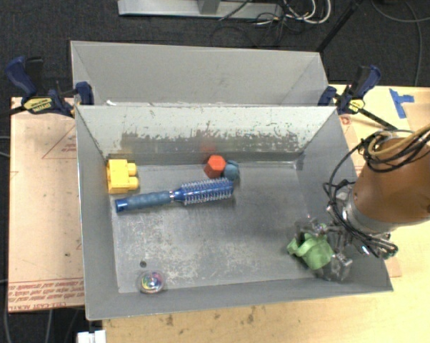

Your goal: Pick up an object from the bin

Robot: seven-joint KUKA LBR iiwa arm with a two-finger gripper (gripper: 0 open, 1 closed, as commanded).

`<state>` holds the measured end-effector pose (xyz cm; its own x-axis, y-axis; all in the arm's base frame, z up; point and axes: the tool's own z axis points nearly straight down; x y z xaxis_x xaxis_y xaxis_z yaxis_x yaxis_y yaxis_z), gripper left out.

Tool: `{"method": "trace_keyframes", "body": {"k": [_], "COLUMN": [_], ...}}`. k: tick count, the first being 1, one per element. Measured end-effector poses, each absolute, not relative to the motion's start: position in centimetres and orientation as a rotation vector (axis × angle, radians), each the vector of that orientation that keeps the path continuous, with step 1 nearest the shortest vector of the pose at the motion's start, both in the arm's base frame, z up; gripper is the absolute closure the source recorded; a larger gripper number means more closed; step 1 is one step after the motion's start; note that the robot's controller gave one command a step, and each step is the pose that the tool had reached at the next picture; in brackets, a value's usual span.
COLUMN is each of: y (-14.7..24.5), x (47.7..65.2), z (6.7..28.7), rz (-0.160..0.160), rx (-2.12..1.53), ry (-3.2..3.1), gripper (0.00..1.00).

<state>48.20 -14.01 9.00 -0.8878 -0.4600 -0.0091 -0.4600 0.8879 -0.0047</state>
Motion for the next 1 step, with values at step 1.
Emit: {"method": "trace_keyframes", "body": {"k": [1], "y": [-13.88], "x": [48.03], "z": [8.97], "rz": [0.004], "rx": [-0.749], "ry": [3.052], "gripper": [1.0]}}
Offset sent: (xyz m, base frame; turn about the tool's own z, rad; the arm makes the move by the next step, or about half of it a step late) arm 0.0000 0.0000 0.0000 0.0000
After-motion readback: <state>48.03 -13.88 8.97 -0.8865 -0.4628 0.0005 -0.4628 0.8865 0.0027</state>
